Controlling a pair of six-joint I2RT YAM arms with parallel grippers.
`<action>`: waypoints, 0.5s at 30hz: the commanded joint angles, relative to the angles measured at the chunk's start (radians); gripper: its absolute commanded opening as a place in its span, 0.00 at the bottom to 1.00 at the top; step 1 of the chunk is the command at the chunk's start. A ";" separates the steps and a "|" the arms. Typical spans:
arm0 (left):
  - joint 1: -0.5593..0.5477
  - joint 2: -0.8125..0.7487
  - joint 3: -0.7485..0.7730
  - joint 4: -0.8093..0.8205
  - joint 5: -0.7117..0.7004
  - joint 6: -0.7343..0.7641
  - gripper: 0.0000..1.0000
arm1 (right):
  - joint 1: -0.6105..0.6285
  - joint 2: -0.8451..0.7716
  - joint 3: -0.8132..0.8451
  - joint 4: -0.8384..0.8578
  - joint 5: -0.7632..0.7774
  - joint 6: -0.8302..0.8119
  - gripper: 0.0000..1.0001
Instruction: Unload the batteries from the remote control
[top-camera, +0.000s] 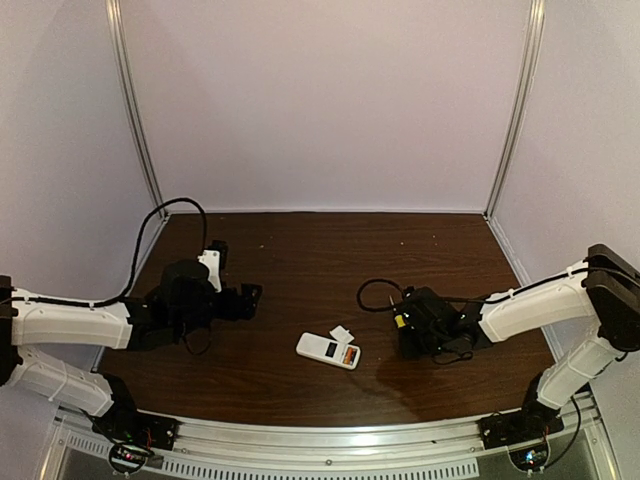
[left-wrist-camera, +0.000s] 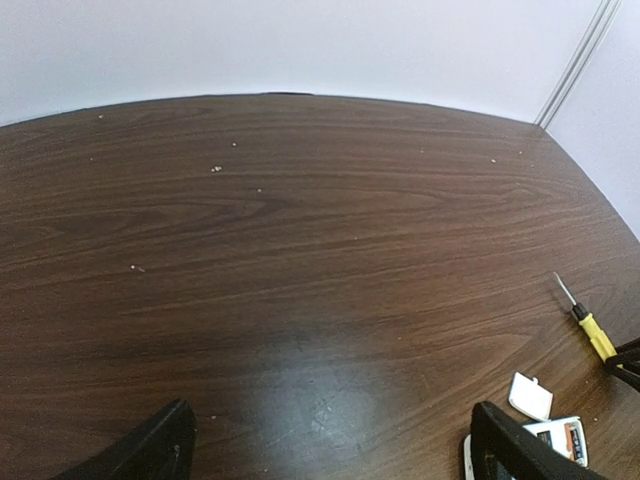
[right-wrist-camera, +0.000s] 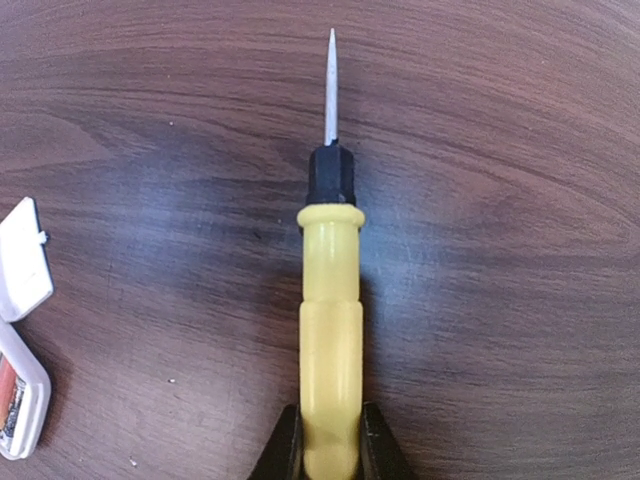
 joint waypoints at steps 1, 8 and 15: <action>0.006 -0.022 -0.018 0.045 0.014 0.019 0.97 | -0.005 -0.019 -0.023 -0.008 -0.002 0.005 0.11; 0.005 -0.014 -0.021 0.060 0.023 0.027 0.97 | -0.005 -0.048 -0.022 -0.014 -0.003 -0.003 0.00; 0.005 -0.003 -0.027 0.094 0.067 0.044 0.97 | -0.005 -0.156 -0.044 -0.007 -0.037 -0.028 0.00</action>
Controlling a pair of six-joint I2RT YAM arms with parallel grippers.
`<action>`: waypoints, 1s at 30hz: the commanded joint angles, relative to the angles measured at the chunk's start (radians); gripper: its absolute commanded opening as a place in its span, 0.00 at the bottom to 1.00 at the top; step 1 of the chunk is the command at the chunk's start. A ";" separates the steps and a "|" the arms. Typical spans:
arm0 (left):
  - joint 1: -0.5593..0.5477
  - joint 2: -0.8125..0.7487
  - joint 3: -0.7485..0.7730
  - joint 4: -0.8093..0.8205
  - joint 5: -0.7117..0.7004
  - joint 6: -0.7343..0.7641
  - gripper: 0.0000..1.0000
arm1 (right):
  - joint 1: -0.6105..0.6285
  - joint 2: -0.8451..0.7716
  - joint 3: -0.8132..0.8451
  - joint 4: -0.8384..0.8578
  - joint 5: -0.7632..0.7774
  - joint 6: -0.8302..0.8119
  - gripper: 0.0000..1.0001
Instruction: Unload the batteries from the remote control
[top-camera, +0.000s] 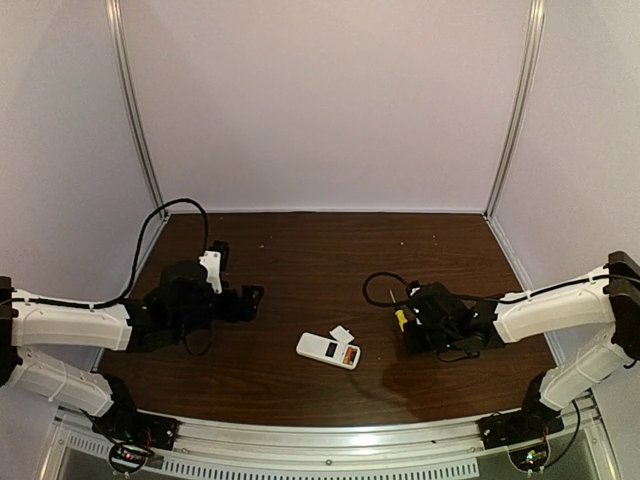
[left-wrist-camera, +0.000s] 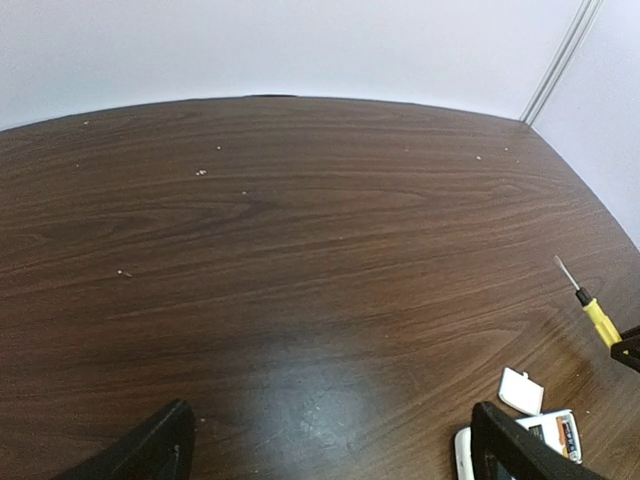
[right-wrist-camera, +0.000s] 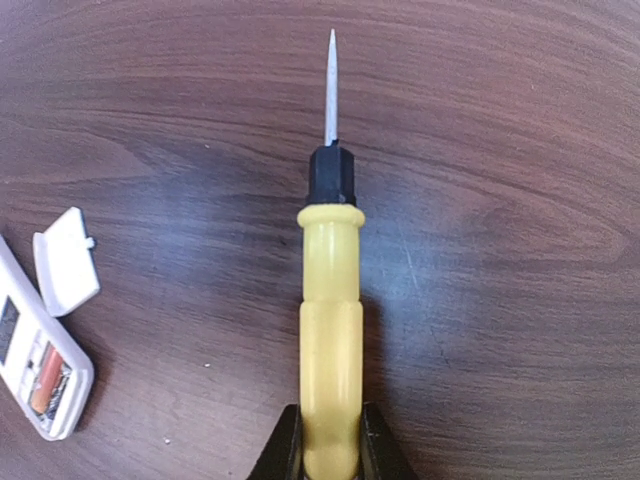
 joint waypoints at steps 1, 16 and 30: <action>0.005 0.006 -0.012 0.073 0.050 0.030 0.97 | -0.005 -0.096 -0.031 0.012 -0.037 -0.028 0.00; 0.005 0.009 -0.046 0.198 0.214 0.079 0.96 | -0.002 -0.329 -0.125 0.149 -0.301 -0.092 0.00; 0.005 0.043 -0.064 0.365 0.541 0.123 0.85 | 0.029 -0.398 -0.181 0.326 -0.615 -0.173 0.00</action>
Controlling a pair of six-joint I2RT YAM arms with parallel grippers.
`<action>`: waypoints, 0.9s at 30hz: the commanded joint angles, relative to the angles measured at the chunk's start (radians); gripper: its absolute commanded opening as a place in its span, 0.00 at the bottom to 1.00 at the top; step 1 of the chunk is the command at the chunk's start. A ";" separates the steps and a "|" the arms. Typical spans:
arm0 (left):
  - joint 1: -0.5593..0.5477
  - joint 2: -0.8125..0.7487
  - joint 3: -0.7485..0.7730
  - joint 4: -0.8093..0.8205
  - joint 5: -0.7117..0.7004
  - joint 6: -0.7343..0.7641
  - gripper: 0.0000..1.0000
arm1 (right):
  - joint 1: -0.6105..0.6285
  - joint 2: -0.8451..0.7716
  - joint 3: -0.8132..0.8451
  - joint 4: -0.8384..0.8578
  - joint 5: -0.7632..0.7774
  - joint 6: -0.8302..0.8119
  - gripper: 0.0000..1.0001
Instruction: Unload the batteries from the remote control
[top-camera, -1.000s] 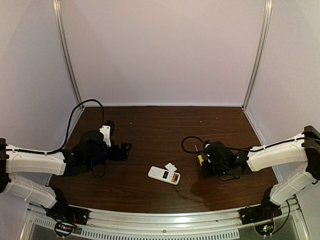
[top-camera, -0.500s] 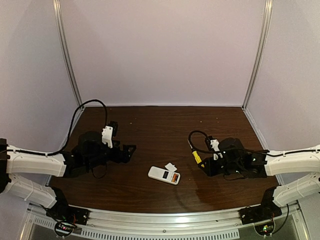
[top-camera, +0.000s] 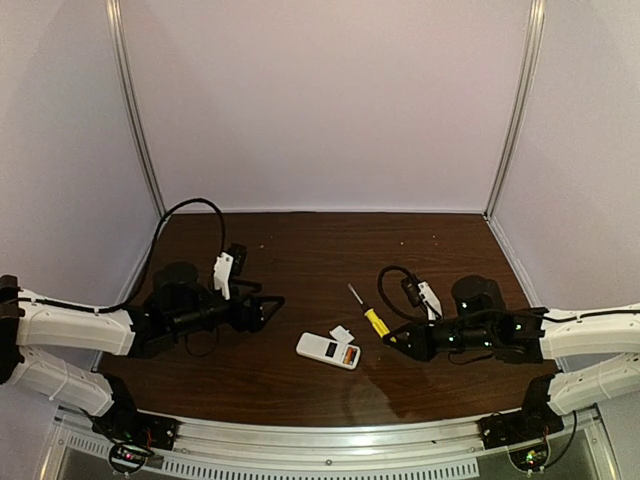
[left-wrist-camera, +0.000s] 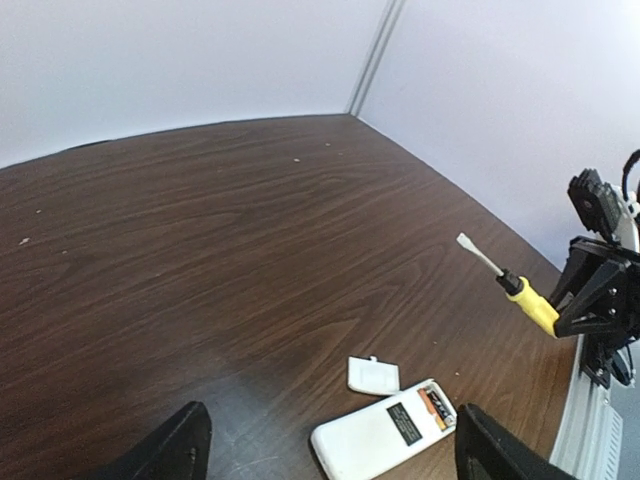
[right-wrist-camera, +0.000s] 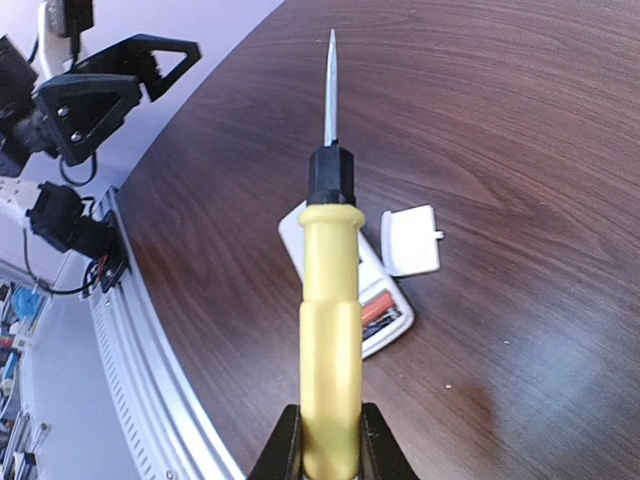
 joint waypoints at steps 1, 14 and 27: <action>0.005 0.030 -0.009 0.122 0.169 0.031 0.83 | 0.017 -0.025 -0.024 0.096 -0.150 -0.051 0.00; 0.000 0.088 -0.012 0.337 0.576 -0.016 0.73 | 0.079 -0.040 -0.032 0.153 -0.270 -0.096 0.00; -0.058 0.180 0.063 0.335 0.712 -0.009 0.58 | 0.154 0.025 0.020 0.135 -0.292 -0.139 0.00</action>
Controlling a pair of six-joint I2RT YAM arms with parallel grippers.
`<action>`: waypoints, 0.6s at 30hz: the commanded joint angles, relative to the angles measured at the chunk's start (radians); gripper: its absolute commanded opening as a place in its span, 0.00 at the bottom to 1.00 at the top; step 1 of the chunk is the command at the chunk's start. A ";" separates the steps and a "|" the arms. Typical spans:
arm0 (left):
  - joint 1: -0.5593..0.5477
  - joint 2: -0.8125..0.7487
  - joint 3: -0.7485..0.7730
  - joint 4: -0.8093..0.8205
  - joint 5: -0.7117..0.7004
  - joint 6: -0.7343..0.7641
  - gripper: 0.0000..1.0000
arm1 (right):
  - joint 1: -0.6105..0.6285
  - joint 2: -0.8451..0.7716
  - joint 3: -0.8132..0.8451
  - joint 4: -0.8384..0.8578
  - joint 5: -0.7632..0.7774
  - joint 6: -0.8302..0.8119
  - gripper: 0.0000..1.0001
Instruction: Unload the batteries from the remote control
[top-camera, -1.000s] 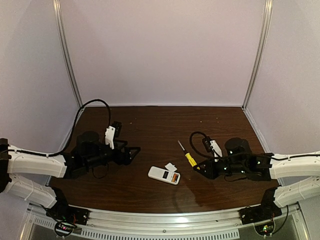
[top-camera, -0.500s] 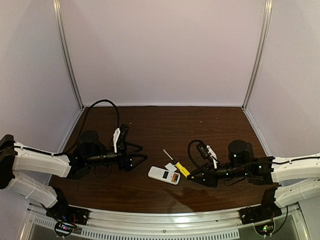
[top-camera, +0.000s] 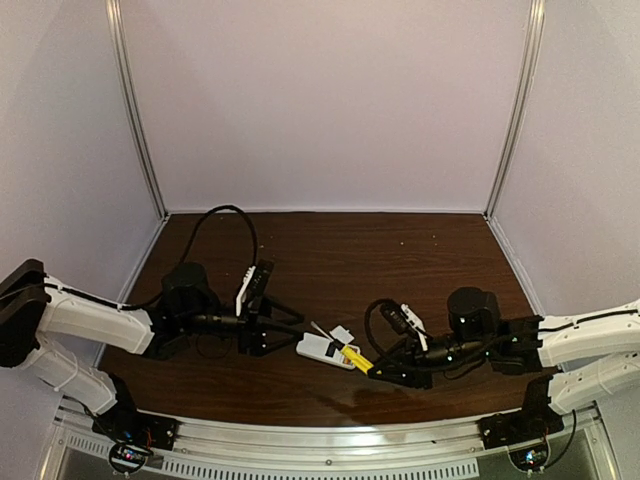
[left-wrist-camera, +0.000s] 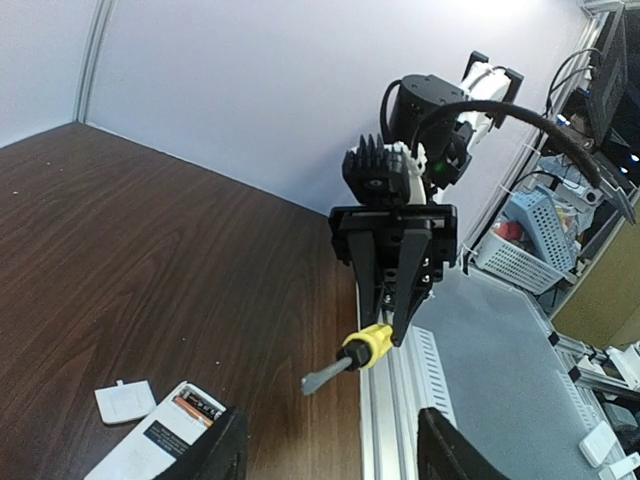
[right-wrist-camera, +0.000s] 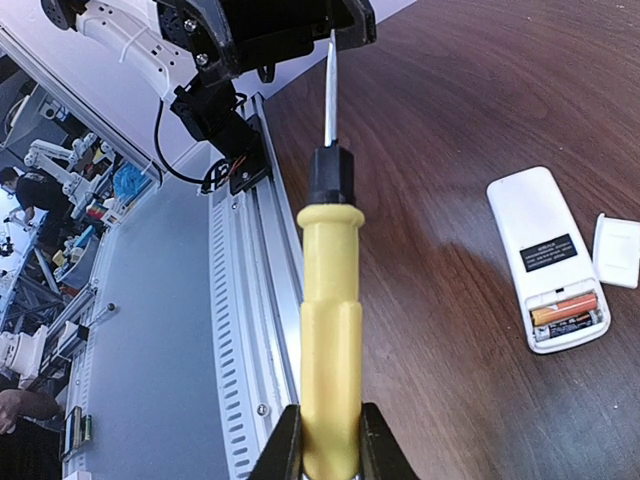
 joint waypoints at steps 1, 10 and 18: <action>-0.018 0.027 0.045 0.028 0.067 0.011 0.56 | 0.030 0.018 0.047 0.004 -0.010 -0.033 0.00; -0.052 0.066 0.095 -0.039 0.082 0.048 0.38 | 0.061 0.041 0.074 -0.022 0.013 -0.054 0.00; -0.069 0.080 0.126 -0.097 0.062 0.071 0.23 | 0.066 0.032 0.083 -0.035 0.031 -0.057 0.00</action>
